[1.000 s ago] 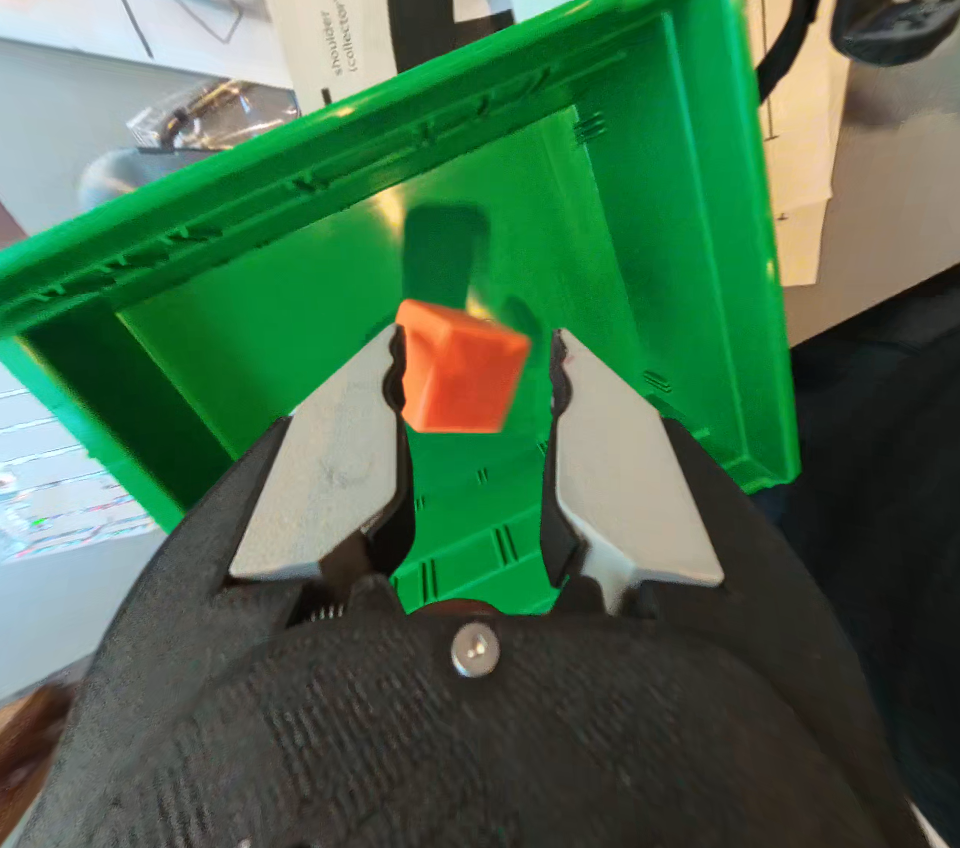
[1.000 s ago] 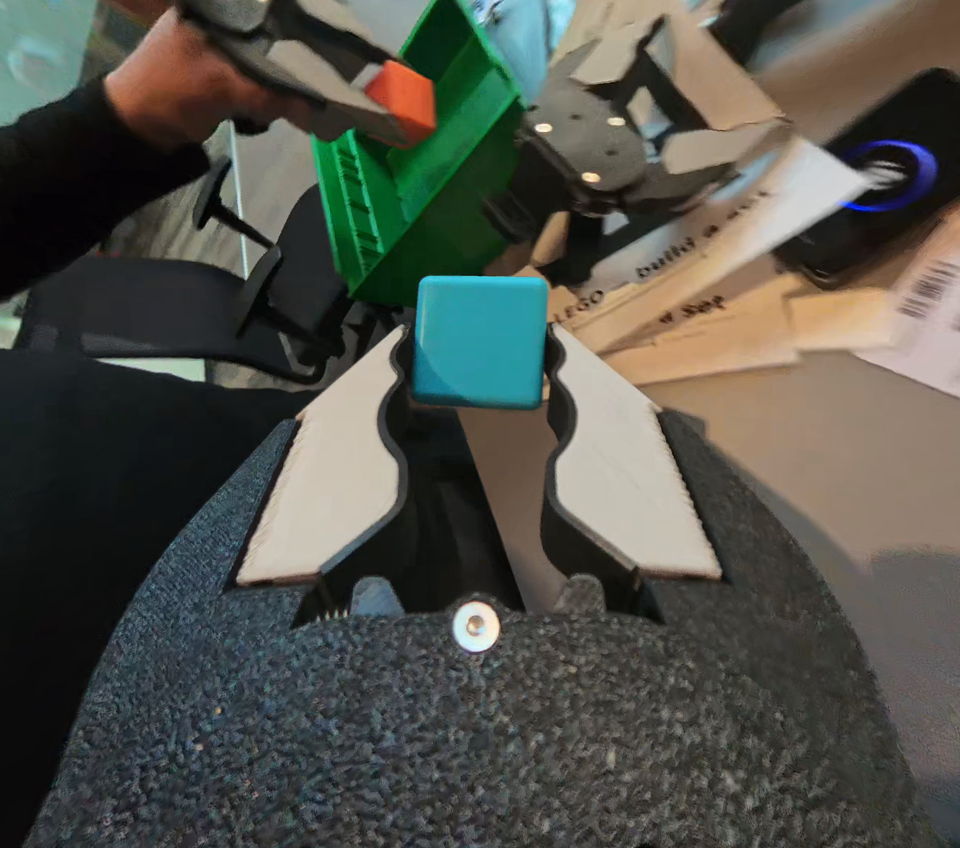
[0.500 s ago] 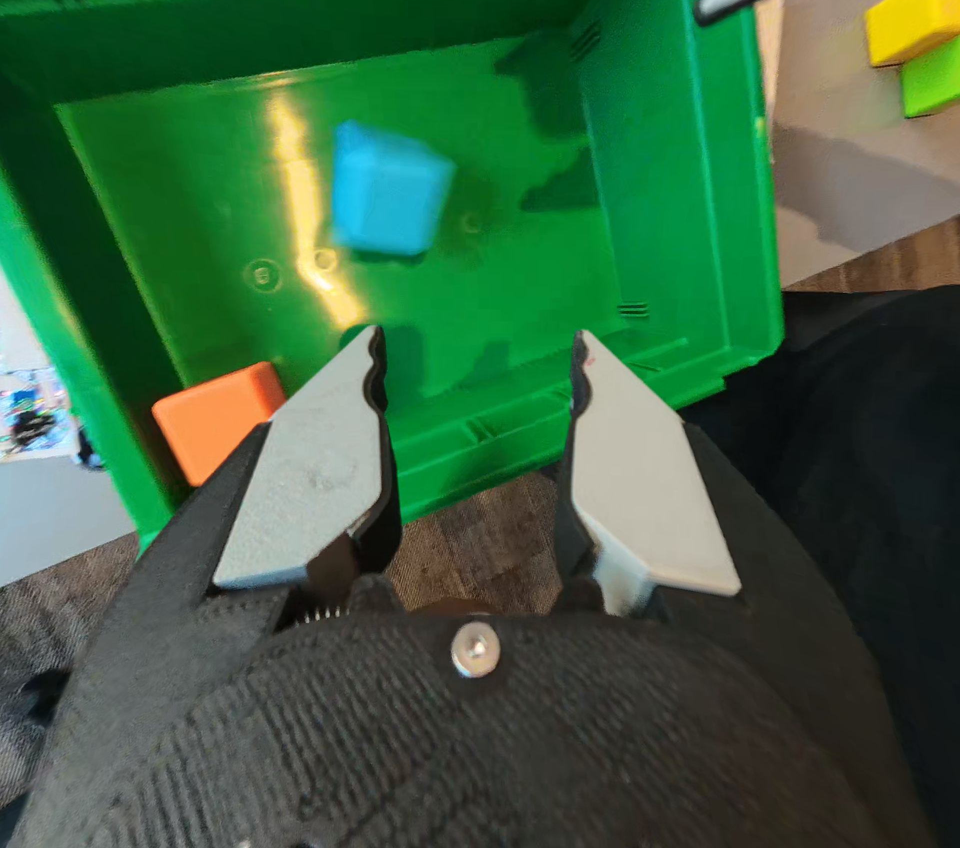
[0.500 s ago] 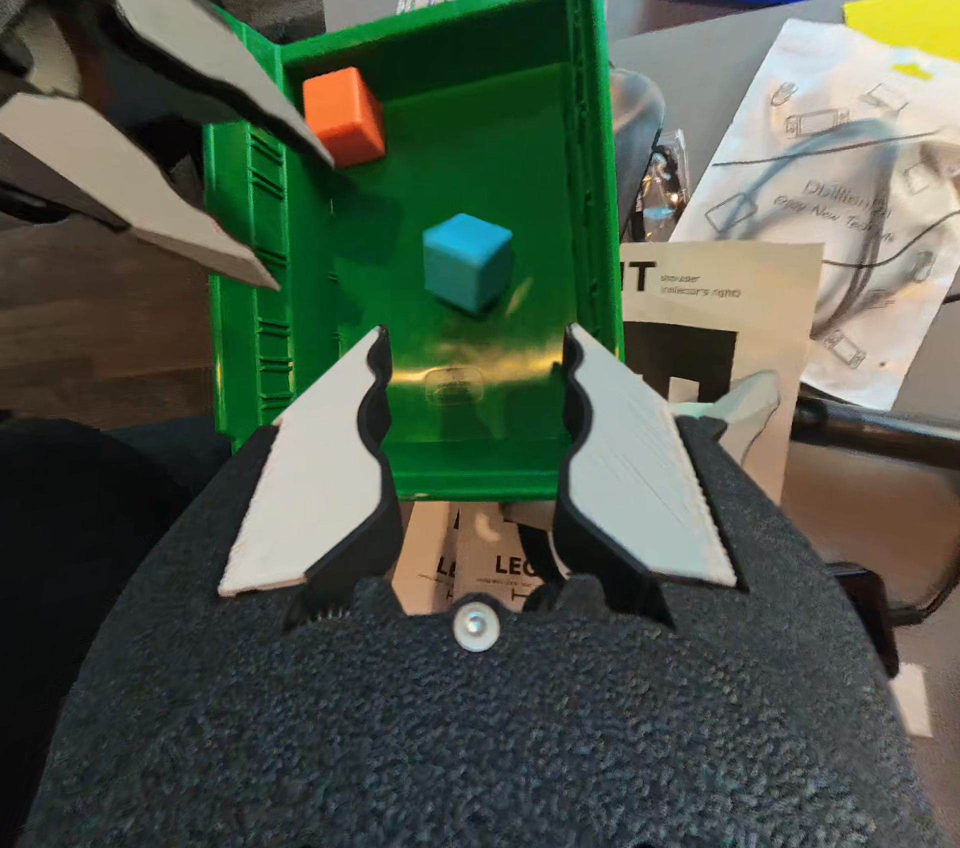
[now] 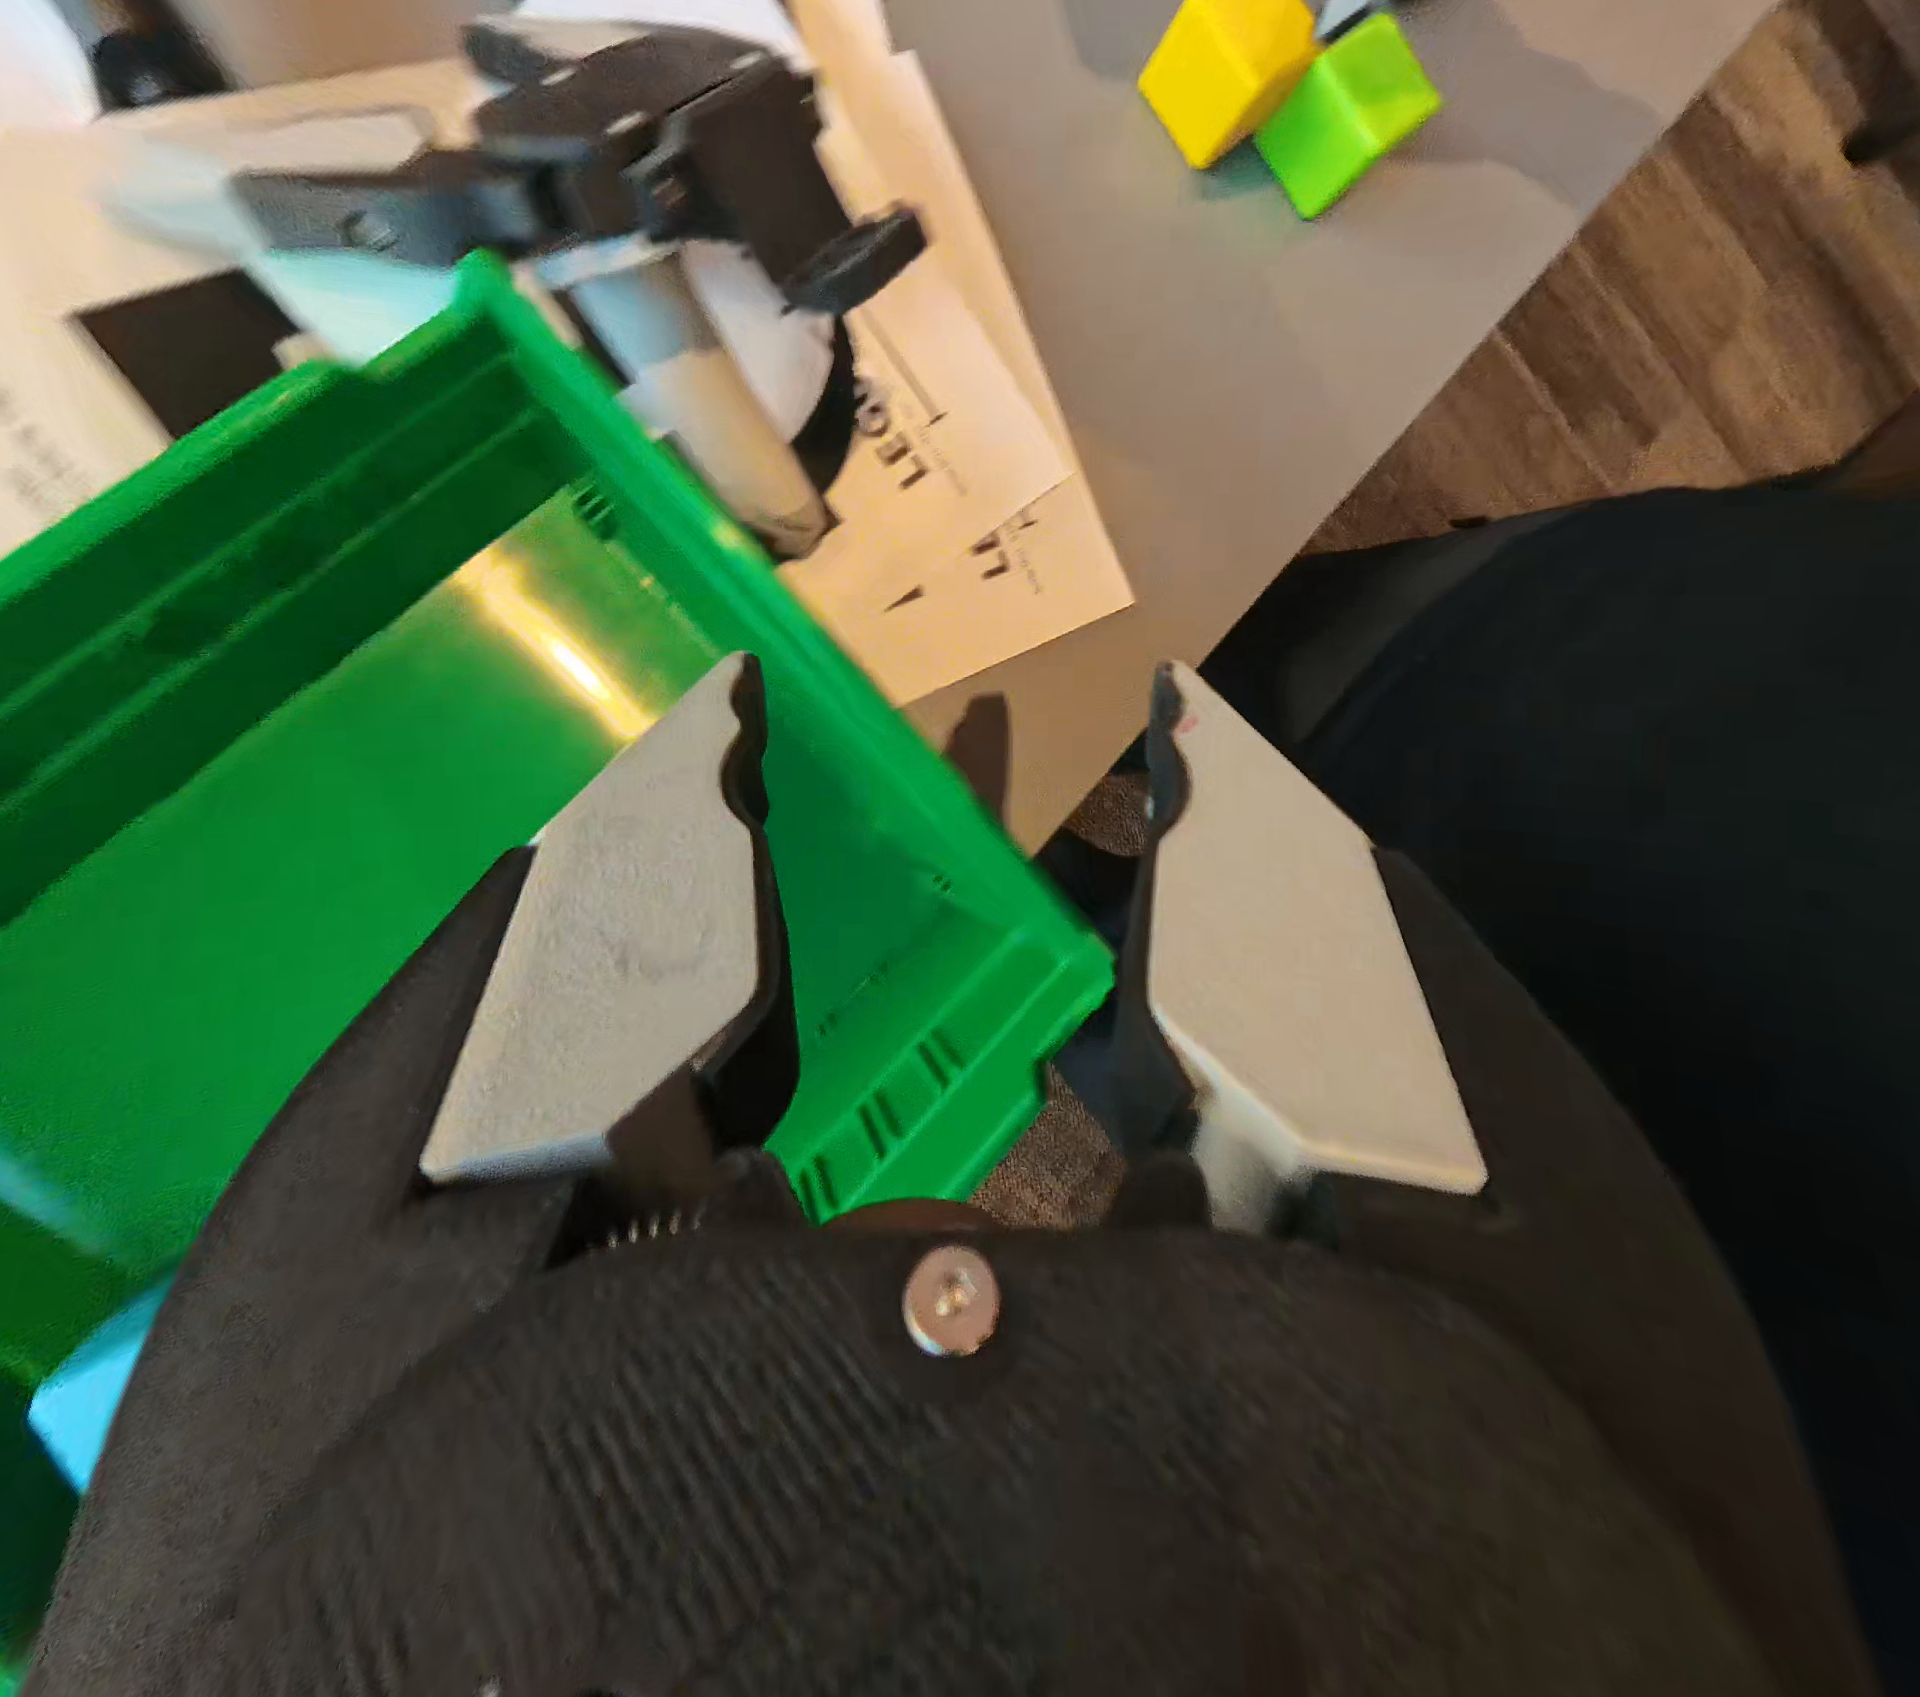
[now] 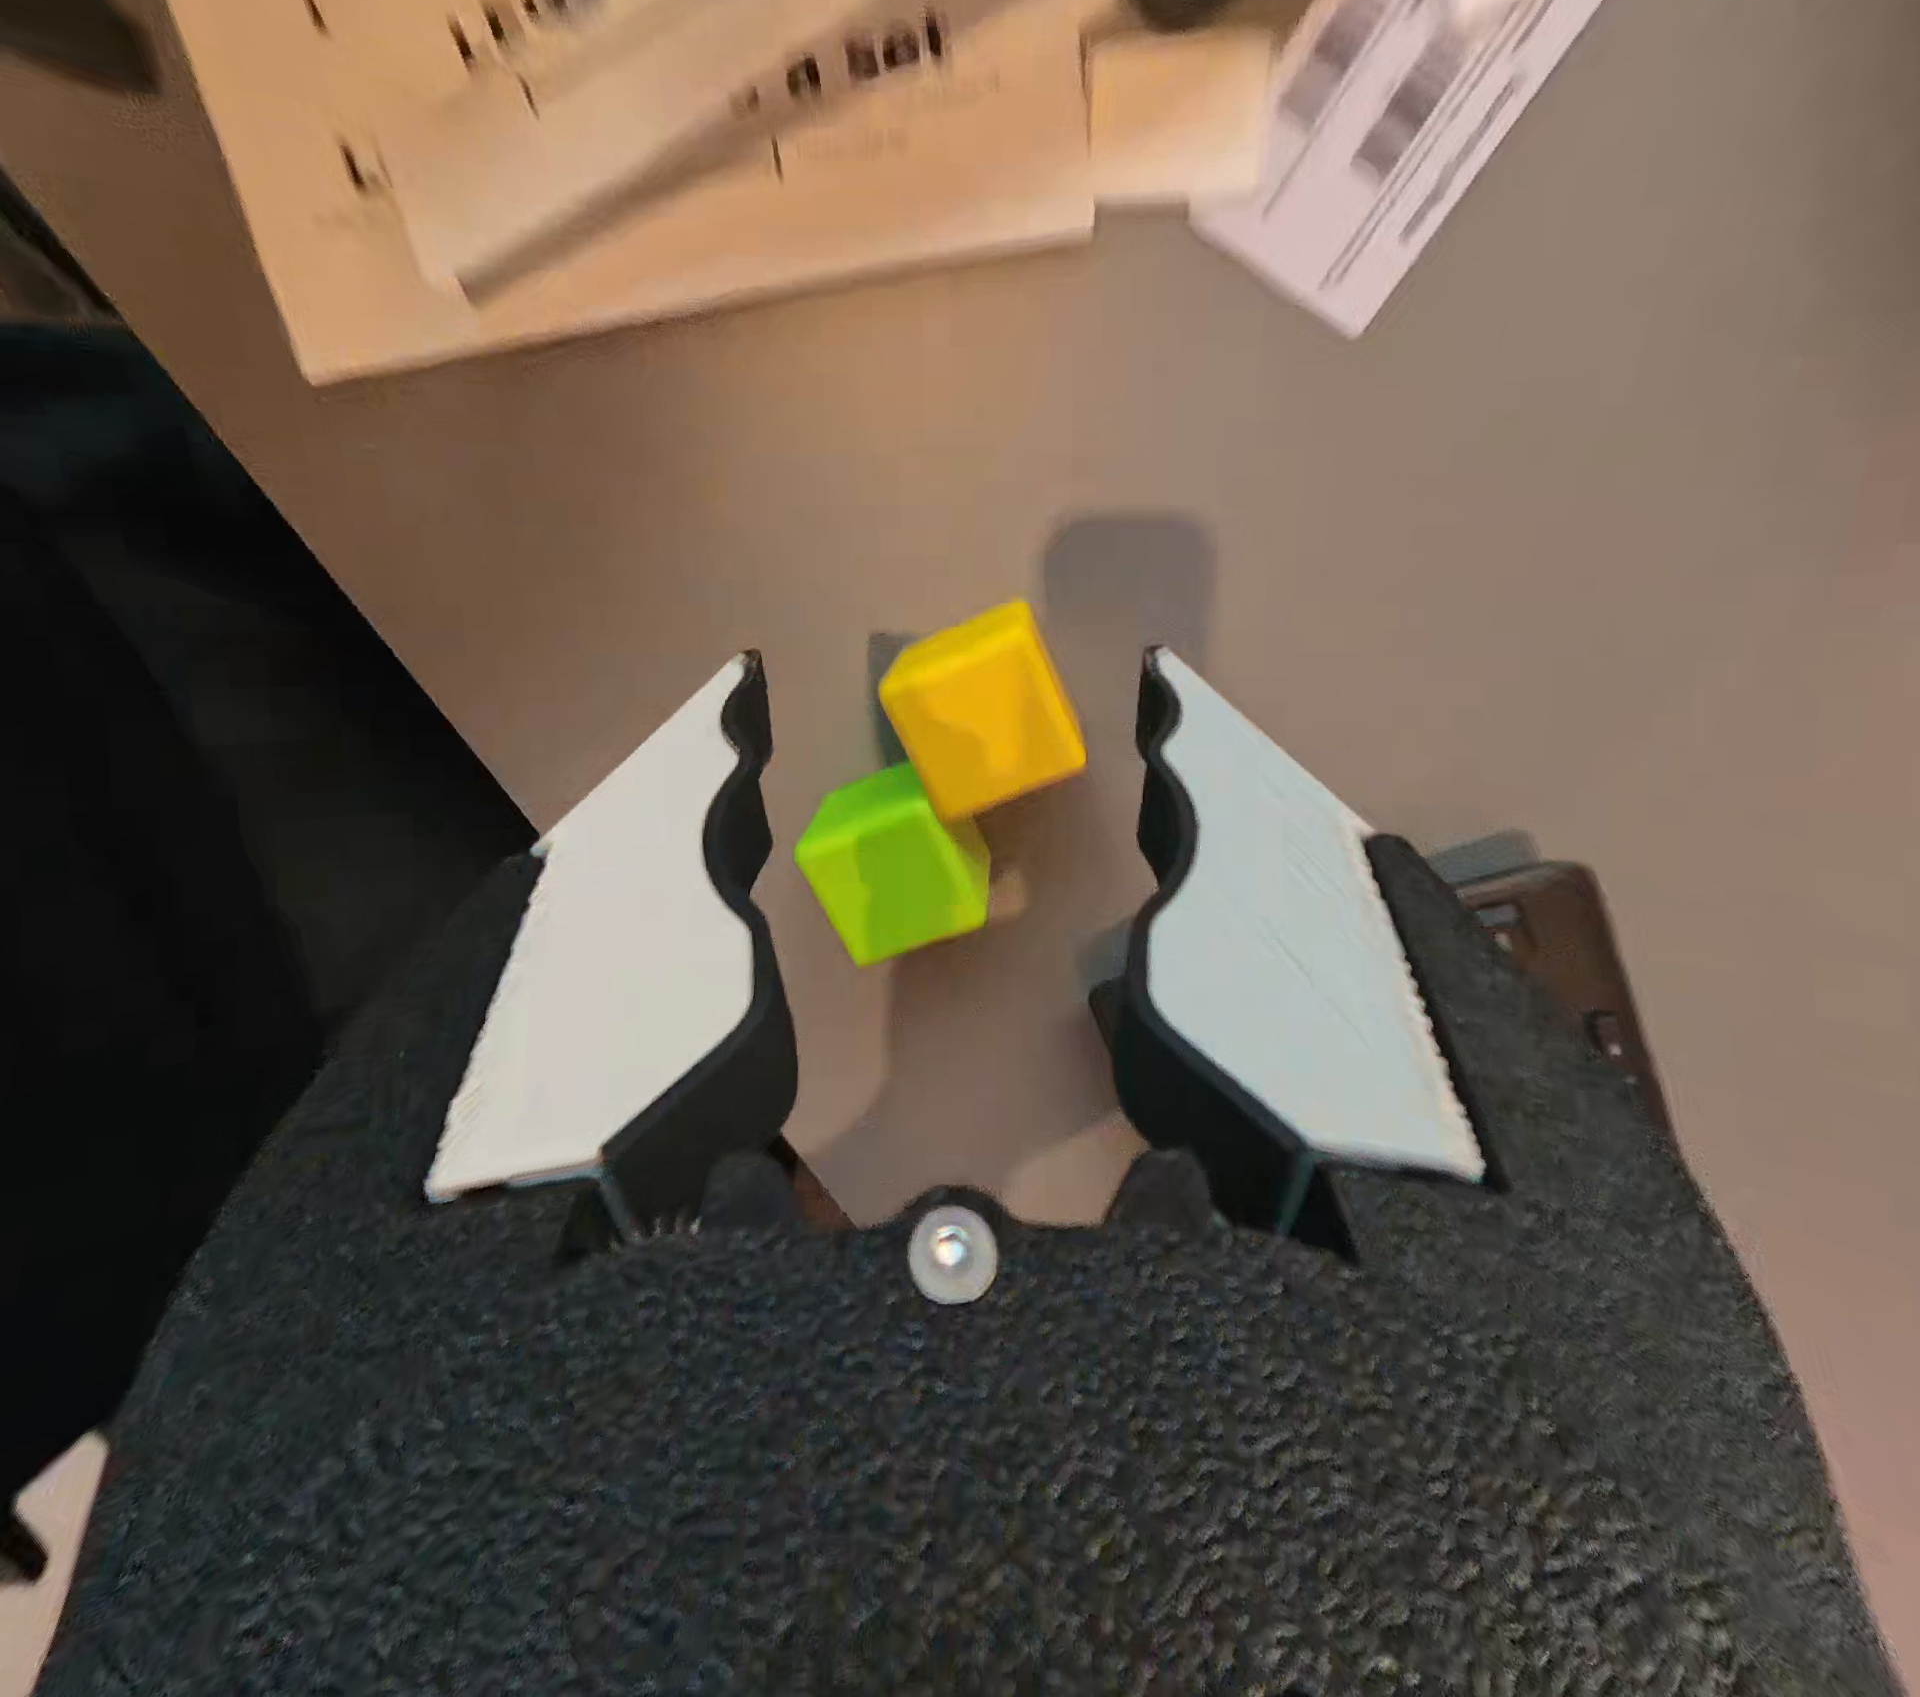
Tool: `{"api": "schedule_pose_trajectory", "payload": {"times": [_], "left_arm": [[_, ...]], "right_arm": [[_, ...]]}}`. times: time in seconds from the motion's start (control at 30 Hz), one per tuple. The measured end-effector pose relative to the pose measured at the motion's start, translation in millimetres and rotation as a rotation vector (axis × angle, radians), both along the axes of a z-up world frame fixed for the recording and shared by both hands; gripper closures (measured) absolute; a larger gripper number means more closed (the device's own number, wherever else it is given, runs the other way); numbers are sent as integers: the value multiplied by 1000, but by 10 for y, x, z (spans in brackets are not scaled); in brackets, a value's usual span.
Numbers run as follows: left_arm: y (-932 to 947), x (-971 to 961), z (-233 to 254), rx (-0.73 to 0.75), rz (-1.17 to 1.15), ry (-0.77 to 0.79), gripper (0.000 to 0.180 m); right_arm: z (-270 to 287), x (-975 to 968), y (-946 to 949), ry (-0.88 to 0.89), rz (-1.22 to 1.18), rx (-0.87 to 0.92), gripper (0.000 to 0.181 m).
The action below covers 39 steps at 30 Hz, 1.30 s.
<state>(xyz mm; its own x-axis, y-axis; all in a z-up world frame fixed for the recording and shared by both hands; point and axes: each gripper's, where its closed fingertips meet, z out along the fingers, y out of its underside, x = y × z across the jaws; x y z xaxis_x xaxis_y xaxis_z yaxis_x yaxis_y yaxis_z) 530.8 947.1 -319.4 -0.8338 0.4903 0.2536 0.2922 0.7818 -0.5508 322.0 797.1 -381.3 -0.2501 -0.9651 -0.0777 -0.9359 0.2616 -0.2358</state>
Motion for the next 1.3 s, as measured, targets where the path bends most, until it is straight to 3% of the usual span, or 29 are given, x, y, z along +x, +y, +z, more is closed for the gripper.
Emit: {"api": "schedule_pose_trajectory", "payload": {"times": [0.13, 0.2, 0.23, 0.37, 0.47, 0.6, 0.77, 1.0, 1.03, 1.07, 1.1, 1.2, 1.3], "left_arm": [[-56, -588, -19, 38, -125, 19, 107], [-55, -904, -120, 69, -190, 15, 107], [-82, -1074, -189, 75, -218, 8, 107], [-282, -1727, -495, 121, -259, 32, 104], [-549, -2029, -744, 226, -170, 109, 85], [-922, -2221, -939, 307, -37, 212, 83], [-1148, -2007, -1145, 332, 44, 52, 81], [-1224, -2236, -1072, 154, -95, -31, 71], [-1238, -2318, -1088, 153, -108, -29, 72], [-1235, -2418, -1073, 140, -146, -18, 85], [-1277, -2470, -1051, 95, -164, -34, 119], [-1298, -2499, -1029, 66, -187, -64, 120], [-1102, -2382, -1052, 160, -161, -74, 120]], "right_arm": [[-441, -150, 73, 92, 88, 46, 108], [-565, -169, 94, 123, 143, 62, 132], [-574, -141, 93, 108, 141, 80, 132], [-426, -16, -33, -96, -83, 190, 133], [-227, 8, -87, -309, -247, 301, 134], [-25, -49, -89, -506, -367, 386, 135], [-77, -169, -82, -584, -394, 422, 135], [61, -241, -109, -725, -451, 574, 136], [111, -231, -112, -753, -468, 609, 136], [160, -221, -112, -776, -483, 639, 136], [199, -217, -107, -791, -491, 664, 136], [248, -276, -209, -796, -508, 617, 136], [332, -438, -600, -817, -597, 451, 137]]}}
